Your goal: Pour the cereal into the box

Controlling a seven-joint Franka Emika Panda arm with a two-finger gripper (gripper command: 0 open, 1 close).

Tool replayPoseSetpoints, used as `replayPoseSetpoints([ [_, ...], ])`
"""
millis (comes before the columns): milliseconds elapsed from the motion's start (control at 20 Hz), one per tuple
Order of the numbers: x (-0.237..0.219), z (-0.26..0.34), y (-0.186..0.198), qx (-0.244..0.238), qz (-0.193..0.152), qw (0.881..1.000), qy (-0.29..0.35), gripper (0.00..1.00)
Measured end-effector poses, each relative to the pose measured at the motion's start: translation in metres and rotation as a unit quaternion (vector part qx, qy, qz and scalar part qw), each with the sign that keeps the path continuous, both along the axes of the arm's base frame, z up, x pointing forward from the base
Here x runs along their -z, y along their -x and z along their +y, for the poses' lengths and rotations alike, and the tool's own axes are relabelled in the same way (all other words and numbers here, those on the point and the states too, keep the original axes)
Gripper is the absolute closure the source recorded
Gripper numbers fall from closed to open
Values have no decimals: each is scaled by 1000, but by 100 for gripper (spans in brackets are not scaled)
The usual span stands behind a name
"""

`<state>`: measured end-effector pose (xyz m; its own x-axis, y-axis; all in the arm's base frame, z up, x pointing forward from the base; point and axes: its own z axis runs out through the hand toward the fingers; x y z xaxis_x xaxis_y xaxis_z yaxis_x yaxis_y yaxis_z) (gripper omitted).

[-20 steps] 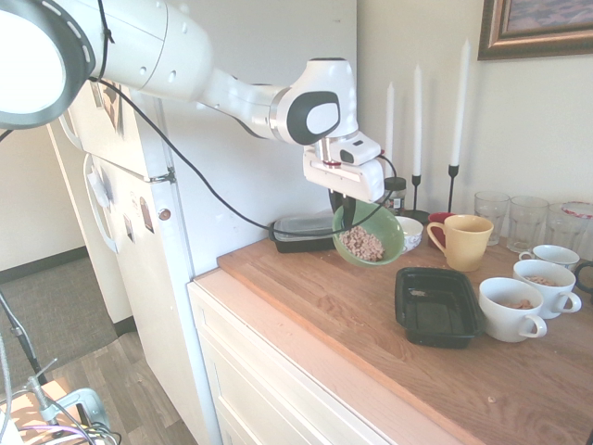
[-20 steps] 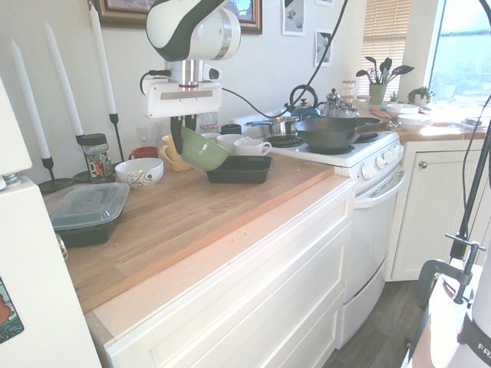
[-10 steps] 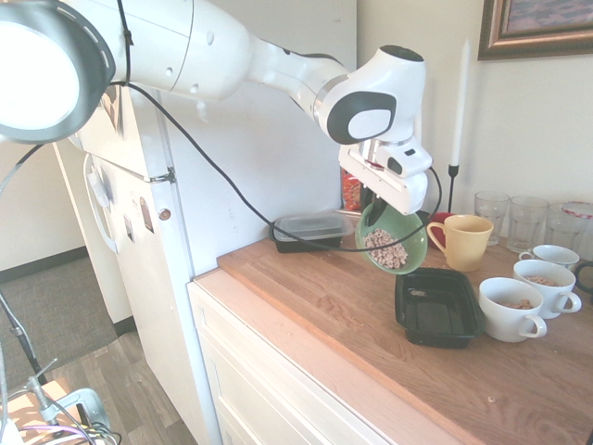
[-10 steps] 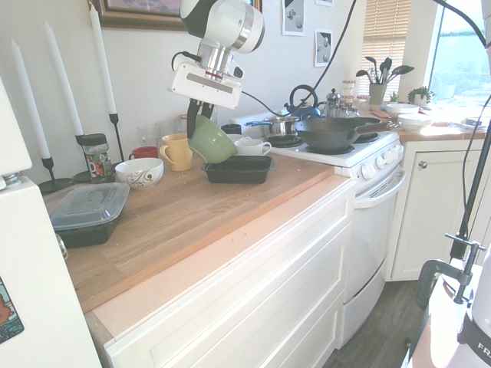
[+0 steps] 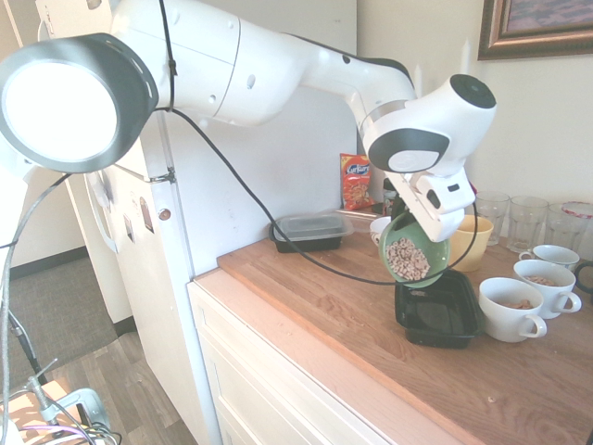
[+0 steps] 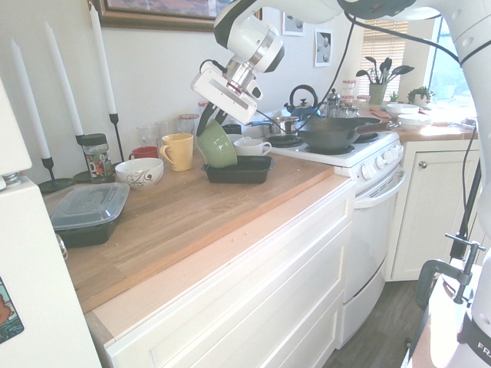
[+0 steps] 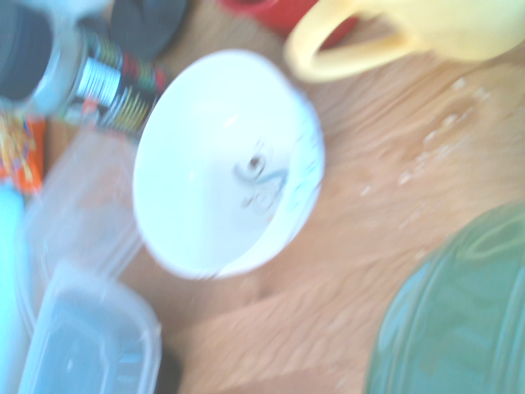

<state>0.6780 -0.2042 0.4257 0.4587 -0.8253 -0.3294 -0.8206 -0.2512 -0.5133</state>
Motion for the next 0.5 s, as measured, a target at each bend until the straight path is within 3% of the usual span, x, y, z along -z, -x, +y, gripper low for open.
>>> replayPoseSetpoints([
  [500, 24, -59, 6, 9, -29, 995, -91, 100],
])
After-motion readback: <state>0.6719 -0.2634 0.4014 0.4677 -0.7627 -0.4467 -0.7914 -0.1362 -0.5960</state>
